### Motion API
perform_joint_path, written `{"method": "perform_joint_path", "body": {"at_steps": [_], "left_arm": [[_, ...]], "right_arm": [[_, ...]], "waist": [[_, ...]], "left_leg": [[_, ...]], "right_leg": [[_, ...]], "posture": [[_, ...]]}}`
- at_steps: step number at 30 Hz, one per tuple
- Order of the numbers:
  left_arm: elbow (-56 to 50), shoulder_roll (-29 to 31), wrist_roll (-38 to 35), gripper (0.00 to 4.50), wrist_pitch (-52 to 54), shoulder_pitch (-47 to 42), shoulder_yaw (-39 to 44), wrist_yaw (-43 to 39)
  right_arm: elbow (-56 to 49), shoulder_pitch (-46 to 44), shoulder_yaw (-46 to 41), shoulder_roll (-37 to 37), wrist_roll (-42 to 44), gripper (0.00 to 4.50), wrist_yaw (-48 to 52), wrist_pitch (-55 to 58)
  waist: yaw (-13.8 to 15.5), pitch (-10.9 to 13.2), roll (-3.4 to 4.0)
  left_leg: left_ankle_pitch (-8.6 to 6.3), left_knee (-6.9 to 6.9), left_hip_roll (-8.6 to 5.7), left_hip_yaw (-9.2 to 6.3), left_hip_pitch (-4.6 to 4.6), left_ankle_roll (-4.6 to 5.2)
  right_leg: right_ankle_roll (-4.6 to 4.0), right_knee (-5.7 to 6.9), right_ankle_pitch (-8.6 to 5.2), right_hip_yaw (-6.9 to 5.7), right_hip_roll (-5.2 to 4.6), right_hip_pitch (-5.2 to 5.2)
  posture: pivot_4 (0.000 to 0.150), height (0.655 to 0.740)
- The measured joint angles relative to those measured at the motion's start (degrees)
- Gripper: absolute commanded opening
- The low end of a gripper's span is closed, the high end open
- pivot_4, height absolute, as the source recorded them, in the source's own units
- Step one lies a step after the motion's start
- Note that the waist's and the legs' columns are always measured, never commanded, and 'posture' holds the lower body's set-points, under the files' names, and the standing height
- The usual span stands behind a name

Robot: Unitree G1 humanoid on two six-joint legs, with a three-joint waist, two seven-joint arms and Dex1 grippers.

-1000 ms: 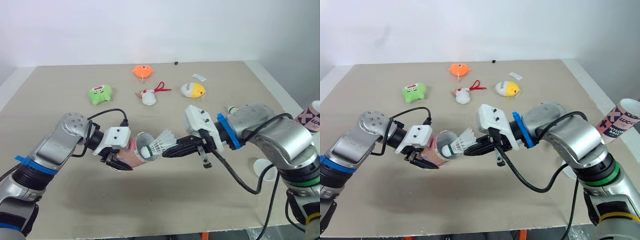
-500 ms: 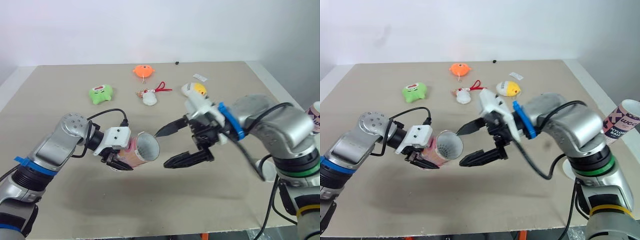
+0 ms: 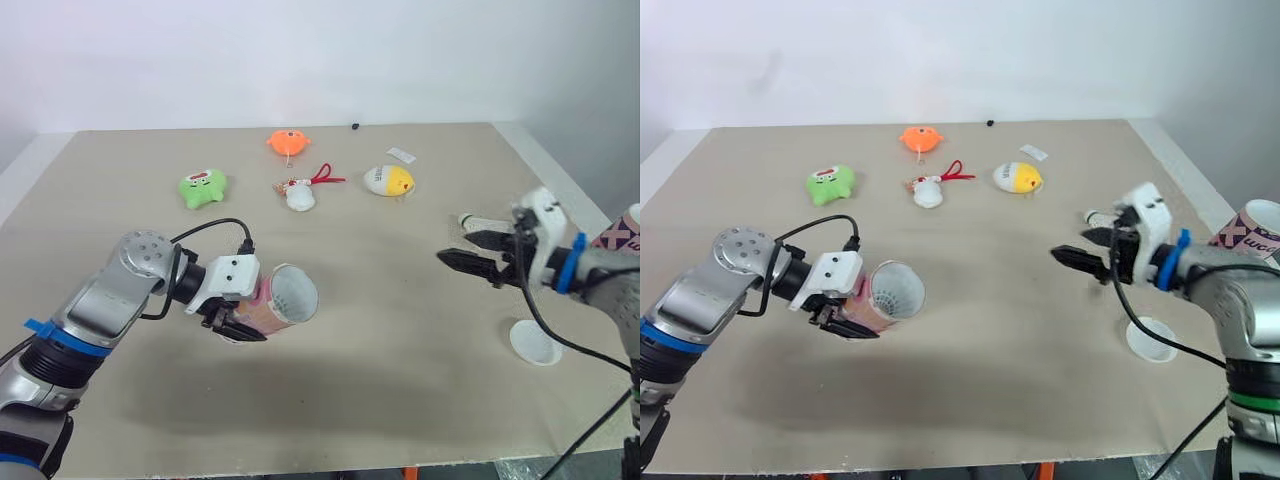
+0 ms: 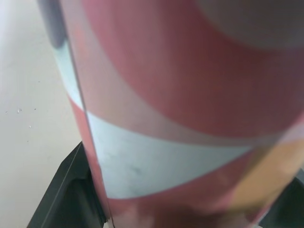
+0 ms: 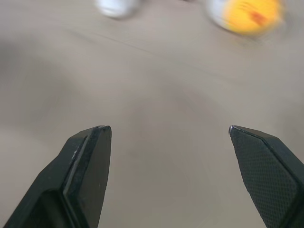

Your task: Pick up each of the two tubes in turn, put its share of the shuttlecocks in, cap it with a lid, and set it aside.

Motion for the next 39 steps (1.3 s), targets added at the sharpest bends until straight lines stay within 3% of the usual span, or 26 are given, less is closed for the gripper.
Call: {"method": "perform_joint_path", "body": {"at_steps": [9, 23, 24, 25, 26, 27, 28, 30, 31, 32, 33, 34, 39], "left_arm": [[0.55, -0.24, 0.05, 3.05, -0.12, -0.31, -0.07, -0.2], [-1.4, 0.72, -0.26, 3.05, 1.33, 0.92, 0.73, 0.12], [-1.51, 0.76, -0.28, 3.05, 1.33, 1.01, 0.75, 0.15], [-1.59, 0.82, -0.34, 3.05, 1.34, 1.11, 0.79, 0.19], [-1.75, 0.91, -0.41, 3.05, 1.37, 1.28, 0.92, 0.24], [-2.02, 0.99, -0.4, 3.05, 1.38, 1.43, 0.96, 0.28], [-2.05, 0.99, -0.4, 3.05, 1.38, 1.45, 0.97, 0.3], [-2.16, 1.05, -0.47, 3.05, 1.46, 1.63, 1.15, 0.37], [-2.29, 1.07, -0.49, 3.05, 1.55, 1.73, 1.2, 0.46], [-2.41, 1.07, -0.49, 3.05, 1.72, 1.77, 1.23, 0.51], [-2.57, 1.1, -0.48, 3.05, 2.01, 1.78, 1.24, 0.57], [-2.72, 1.17, -0.49, 3.05, 2.15, 1.86, 1.28, 0.61], [-3.32, 1.27, -0.48, 3.05, 2.57, 2.08, 1.32, 1.1]], "right_arm": [[12.64, -2.64, 2.86, 5.01, -7.28, 4.24, -5.67, -5.68], [42.01, -21.61, 9.3, 11.22, -18.47, 4.24, -8.02, -18.15], [43.61, -22.58, 9.43, 11.48, -19.05, 3.74, -8.03, -19.02], [45.53, -23.78, 9.5, 11.79, -19.67, 3.59, -8.06, -20.25], [48.03, -25.27, 9.71, 12.21, -20.57, 2.91, -8.07, -21.64], [49.33, -25.96, 9.9, 12.41, -21.03, 2.69, -8.06, -22.51], [49.55, -26.06, 9.99, 12.44, -21.16, 2.11, -8.06, -22.64], [52.42, -27.42, 10.5, 13.18, -22.08, 1.66, -8.09, -24.62], [53.87, -27.99, 10.6, 13.43, -22.57, 1.07, -8.08, -25.69], [54.71, -28.32, 10.6, 13.51, -22.91, 0.9, -8.05, -26.43], [55.77, -28.75, 10.6, 13.51, -23.3, 0.32, -7.99, -27.36], [56.19, -29.03, 10.6, 13.51, -23.54, 0.13, -7.8, -28.58], [55.82, -29.02, 10.57, 13.38, -23.46, 0.13, -6.22, -28.79]], "waist": [[-0.46, 0.02, 0.01], [-1.21, 0.03, 0.05], [-1.2, 0.04, 0.05], [-1.2, 0.04, 0.05], [-1.29, 0.04, 0.05], [-1.29, 0.04, 0.05], [-1.29, 0.03, 0.05], [-1.32, 0.04, 0.05], [-1.32, 0.04, 0.06], [-1.31, 0.04, 0.06], [-1.32, 0.04, 0.06], [-1.36, 0.04, 0.06], [-1.36, 0.04, 0.08]], "left_leg": [[0.01, 0.07, -0.02, 0.13, 0.04, 0.0], [0.0, -0.01, -0.03, 0.13, 0.04, 0.01], [0.0, -0.01, -0.04, 0.13, 0.04, 0.01], [0.0, -0.01, -0.04, 0.13, 0.04, 0.01], [0.0, -0.02, -0.04, 0.14, 0.04, 0.01], [0.0, -0.02, -0.04, 0.14, 0.04, 0.01], [-0.01, -0.02, -0.04, 0.14, 0.04, 0.01], [0.0, -0.03, -0.03, 0.13, 0.04, 0.01], [0.0, -0.03, -0.04, 0.13, 0.04, 0.01], [0.0, -0.03, -0.04, 0.13, 0.04, 0.01], [0.0, -0.03, -0.04, 0.13, 0.03, 0.01], [-0.01, -0.04, -0.04, 0.13, 0.04, 0.01], [-0.01, -0.04, -0.03, 0.13, 0.04, 0.01]], "right_leg": [[0.03, -0.02, 0.11, 0.14, -0.01, 0.03], [0.06, -0.05, 0.07, 0.14, -0.02, 0.03], [0.06, -0.05, 0.07, 0.14, -0.02, 0.03], [0.06, -0.05, 0.06, 0.14, -0.03, 0.03], [0.06, -0.06, 0.07, 0.15, -0.03, 0.03], [0.06, -0.05, 0.06, 0.15, -0.03, 0.03], [0.06, -0.05, 0.06, 0.15, -0.03, 0.03], [0.05, -0.05, 0.06, 0.15, -0.02, 0.03], [0.05, -0.05, 0.06, 0.14, -0.03, 0.03], [0.05, -0.05, 0.06, 0.14, -0.03, 0.03], [0.05, -0.05, 0.06, 0.15, -0.03, 0.03], [0.05, -0.05, 0.06, 0.15, -0.03, 0.03], [0.05, -0.05, 0.06, 0.15, -0.03, 0.03]], "posture": [[0.15, 0.74], [0.15, 0.74], [0.15, 0.74], [0.15, 0.74], [0.15, 0.74], [0.15, 0.74], [0.15, 0.74], [0.15, 0.74], [0.15, 0.74], [0.15, 0.74], [0.15, 0.74], [0.15, 0.74], [0.15, 0.74]]}}
